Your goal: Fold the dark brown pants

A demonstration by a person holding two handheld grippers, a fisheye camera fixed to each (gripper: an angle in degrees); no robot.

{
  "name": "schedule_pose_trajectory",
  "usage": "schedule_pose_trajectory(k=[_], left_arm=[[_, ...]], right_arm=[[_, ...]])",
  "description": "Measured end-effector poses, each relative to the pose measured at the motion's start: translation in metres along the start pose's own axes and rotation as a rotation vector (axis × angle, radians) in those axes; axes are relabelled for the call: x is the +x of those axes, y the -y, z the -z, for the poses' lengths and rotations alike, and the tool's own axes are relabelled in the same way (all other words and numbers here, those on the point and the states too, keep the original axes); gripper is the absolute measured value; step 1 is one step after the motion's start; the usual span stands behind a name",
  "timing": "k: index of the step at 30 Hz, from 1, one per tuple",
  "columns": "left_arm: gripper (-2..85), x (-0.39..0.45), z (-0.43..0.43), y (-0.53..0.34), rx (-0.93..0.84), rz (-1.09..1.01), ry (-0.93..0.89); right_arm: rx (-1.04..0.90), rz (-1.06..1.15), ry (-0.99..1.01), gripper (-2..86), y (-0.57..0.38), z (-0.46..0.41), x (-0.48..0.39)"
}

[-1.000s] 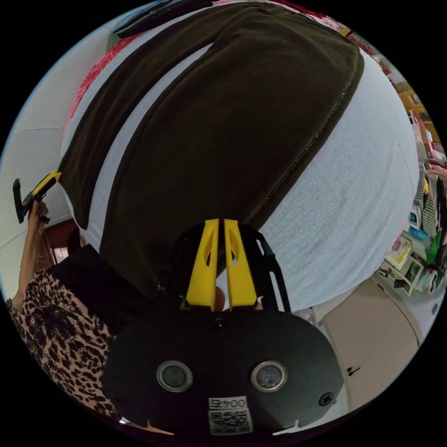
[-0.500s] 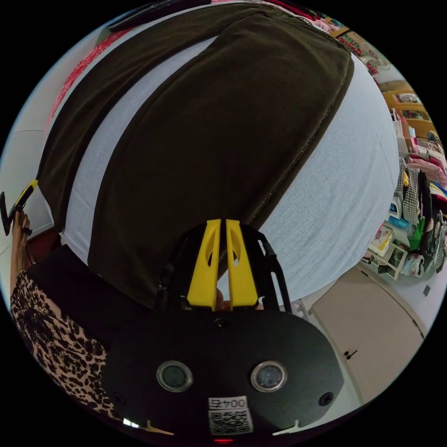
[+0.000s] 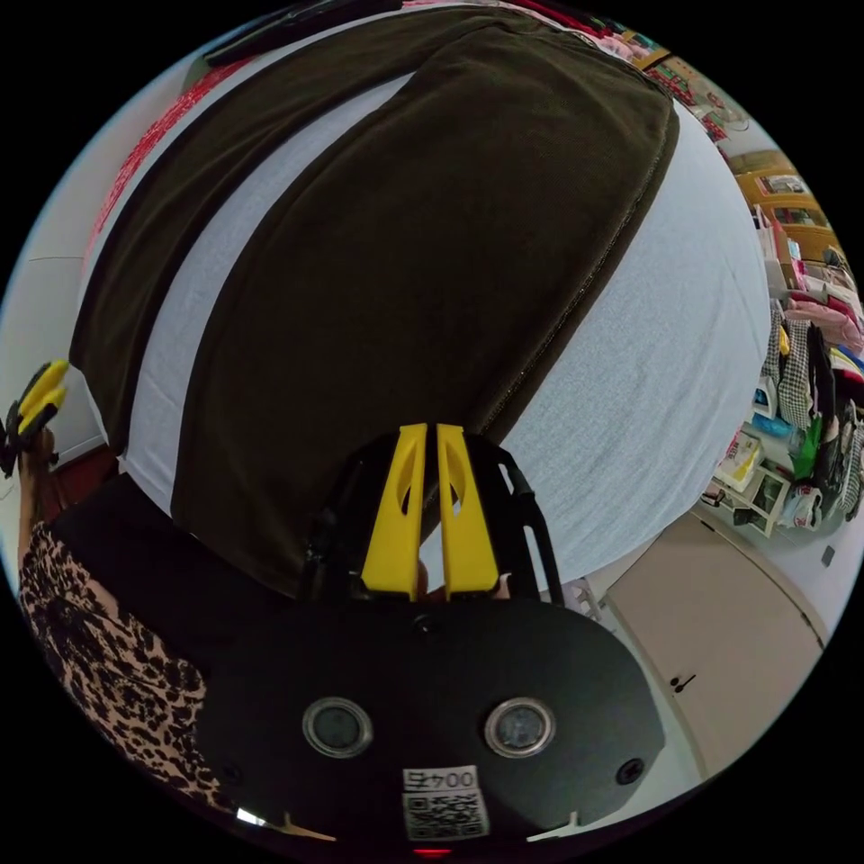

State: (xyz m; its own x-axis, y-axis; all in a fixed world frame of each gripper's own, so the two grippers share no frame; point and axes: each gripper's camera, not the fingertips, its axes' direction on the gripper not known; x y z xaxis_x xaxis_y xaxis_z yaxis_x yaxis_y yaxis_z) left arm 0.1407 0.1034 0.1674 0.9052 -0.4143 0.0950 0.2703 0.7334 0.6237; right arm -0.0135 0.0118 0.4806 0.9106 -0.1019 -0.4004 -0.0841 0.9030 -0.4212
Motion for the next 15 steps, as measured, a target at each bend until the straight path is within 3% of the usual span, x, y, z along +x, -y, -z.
schedule_pose_trajectory(k=[7,10,15], left_arm=[[10.4,0.073,-0.067,0.01,-0.198,-0.268,0.064],[5.4,0.076,-0.072,0.008,-0.221,-0.308,0.076],[4.8,0.081,-0.078,-0.004,-0.251,-0.327,0.057]], right_arm=[[0.01,-0.015,0.003,3.8,-0.006,0.001,0.0],[0.009,-0.034,0.017,3.8,-0.009,0.001,0.003],[-0.021,-0.038,0.009,3.8,-0.009,0.002,0.003]])
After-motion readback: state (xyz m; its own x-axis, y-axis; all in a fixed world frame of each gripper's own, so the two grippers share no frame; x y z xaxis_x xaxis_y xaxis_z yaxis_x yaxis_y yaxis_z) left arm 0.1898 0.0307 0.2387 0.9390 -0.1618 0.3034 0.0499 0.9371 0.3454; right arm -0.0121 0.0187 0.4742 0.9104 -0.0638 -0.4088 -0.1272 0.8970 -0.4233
